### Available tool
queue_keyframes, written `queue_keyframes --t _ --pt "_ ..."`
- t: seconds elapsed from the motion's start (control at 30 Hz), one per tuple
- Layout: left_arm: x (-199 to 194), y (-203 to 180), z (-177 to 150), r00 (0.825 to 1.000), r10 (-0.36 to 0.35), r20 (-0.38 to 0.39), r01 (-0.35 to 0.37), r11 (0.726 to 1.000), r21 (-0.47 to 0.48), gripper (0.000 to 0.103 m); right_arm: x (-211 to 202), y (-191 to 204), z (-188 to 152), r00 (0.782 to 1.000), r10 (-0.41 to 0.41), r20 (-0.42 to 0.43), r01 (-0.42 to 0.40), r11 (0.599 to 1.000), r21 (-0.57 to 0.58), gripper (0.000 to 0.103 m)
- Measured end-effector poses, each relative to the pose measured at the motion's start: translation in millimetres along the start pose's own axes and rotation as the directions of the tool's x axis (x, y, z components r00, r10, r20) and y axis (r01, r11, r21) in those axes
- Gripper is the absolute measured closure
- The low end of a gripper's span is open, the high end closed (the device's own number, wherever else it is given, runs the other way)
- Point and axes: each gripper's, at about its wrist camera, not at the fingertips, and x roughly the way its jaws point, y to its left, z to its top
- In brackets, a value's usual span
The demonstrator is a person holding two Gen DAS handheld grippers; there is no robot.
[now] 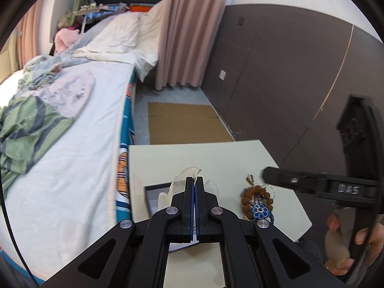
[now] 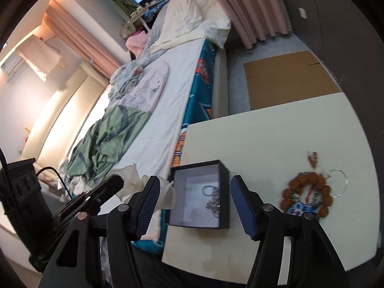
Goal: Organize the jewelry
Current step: 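Lower the white pouch into the black box and open the left gripper, then grasp the blue knotted flower ornament with the left gripper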
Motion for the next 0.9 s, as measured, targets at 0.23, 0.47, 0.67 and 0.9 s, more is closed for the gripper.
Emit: queue_keyframes --t 0.23,0.47,0.67,0.9 --pt "39 -14 -8 0.995 -0.024 -0.094 0.023 1.0 -0.014 0.103 -38 -57 -18 0.995 -0.09 0.045 0.085 0.991 0.104 0.041" --pt "75 -10 -16 0.967 -0.08 -0.244 0.047 0.989 -0.138 0.08 -58 -107 -36 0.989 -0.138 0.049 0.125 0.97 0.21 0.041" --pt "65 -22 -13 0.98 -0.073 -0.185 0.052 0.992 -0.117 0.031 -68 -135 -49 0.987 -0.148 0.056 0.128 0.955 0.267 0.041" --pt "68 -48 -10 0.978 -0.065 -0.2 0.057 0.997 -0.047 0.031 -72 -156 -61 0.989 -0.138 0.055 0.116 0.948 0.296 0.041"
